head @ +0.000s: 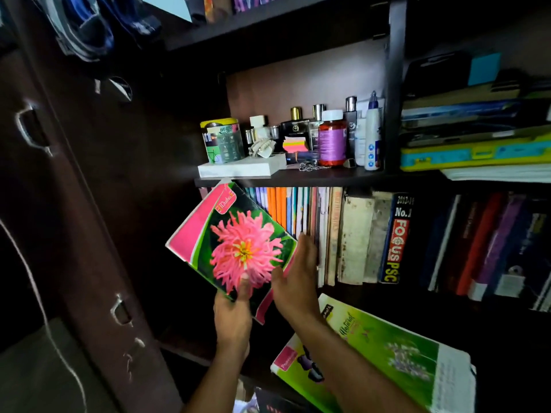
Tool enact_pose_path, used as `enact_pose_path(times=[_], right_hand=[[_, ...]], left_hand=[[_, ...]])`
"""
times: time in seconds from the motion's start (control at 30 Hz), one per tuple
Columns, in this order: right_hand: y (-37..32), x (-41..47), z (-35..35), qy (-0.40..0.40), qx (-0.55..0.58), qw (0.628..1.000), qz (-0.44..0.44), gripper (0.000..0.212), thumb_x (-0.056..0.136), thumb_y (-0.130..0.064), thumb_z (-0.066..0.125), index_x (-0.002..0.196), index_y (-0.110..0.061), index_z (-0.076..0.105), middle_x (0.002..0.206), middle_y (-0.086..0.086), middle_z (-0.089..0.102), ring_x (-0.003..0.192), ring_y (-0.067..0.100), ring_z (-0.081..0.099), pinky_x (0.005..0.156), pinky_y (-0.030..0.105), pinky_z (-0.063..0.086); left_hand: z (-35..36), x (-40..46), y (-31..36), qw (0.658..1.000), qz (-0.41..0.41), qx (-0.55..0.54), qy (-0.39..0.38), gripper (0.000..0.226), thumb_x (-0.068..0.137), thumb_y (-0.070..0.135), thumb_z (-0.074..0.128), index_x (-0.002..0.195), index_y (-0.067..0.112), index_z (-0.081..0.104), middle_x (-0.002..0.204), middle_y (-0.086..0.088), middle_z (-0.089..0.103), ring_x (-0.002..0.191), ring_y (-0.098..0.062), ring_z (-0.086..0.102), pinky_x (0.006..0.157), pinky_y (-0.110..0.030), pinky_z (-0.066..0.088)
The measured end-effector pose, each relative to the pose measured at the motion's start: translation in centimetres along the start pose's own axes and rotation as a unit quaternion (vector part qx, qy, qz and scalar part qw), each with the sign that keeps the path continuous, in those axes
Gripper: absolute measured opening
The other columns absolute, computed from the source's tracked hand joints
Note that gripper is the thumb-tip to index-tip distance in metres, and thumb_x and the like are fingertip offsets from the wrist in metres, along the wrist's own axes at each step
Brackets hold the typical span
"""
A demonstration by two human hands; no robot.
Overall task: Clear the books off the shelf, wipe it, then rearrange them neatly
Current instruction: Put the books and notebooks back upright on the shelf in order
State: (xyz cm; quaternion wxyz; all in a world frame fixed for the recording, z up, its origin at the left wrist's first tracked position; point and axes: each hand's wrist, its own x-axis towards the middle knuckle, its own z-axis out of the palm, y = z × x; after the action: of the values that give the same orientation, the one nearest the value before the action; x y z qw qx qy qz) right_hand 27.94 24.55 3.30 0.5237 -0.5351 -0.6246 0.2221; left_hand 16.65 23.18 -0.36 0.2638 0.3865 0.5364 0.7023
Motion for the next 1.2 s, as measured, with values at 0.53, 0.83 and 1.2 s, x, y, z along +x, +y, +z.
enact_pose_path(times=[0.53,0.83,1.2], right_hand=[[1.6,1.7,2.0,0.079,-0.042,0.994,-0.058,0.085,0.088,-0.03,0.057,0.162,-0.018,0.018,0.169,0.004,0.012,0.154,0.021,0.009,0.123,0.046,0.024],[1.2,2.6,1.0,0.089,0.0,0.995,-0.048,0.064,0.088,-0.022,0.067,0.149,-0.021,0.046,0.153,-0.003,0.047,0.139,0.016,0.045,0.112,0.033,0.04],[-3.0,9.3,-0.4,0.038,0.12,0.992,0.016,0.06,0.108,-0.051,0.027,0.161,-0.038,0.002,0.168,-0.001,0.02,0.15,0.025,0.03,0.119,0.037,0.025]], left_hand=[[0.3,0.5,-0.6,0.997,0.013,-0.075,0.017,0.013,0.096,0.027,0.068,0.107,0.021,0.07,0.106,0.009,0.076,0.103,-0.001,0.068,0.091,-0.025,0.049],[0.7,0.0,0.1,0.995,0.006,-0.077,0.063,0.004,0.097,0.025,0.068,0.099,0.023,0.065,0.099,0.013,0.069,0.094,0.002,0.062,0.082,-0.019,0.045],[0.3,0.2,-0.2,0.995,-0.003,-0.063,0.083,0.008,0.094,0.023,0.071,0.097,0.027,0.064,0.099,0.013,0.068,0.093,0.003,0.061,0.08,-0.015,0.042]])
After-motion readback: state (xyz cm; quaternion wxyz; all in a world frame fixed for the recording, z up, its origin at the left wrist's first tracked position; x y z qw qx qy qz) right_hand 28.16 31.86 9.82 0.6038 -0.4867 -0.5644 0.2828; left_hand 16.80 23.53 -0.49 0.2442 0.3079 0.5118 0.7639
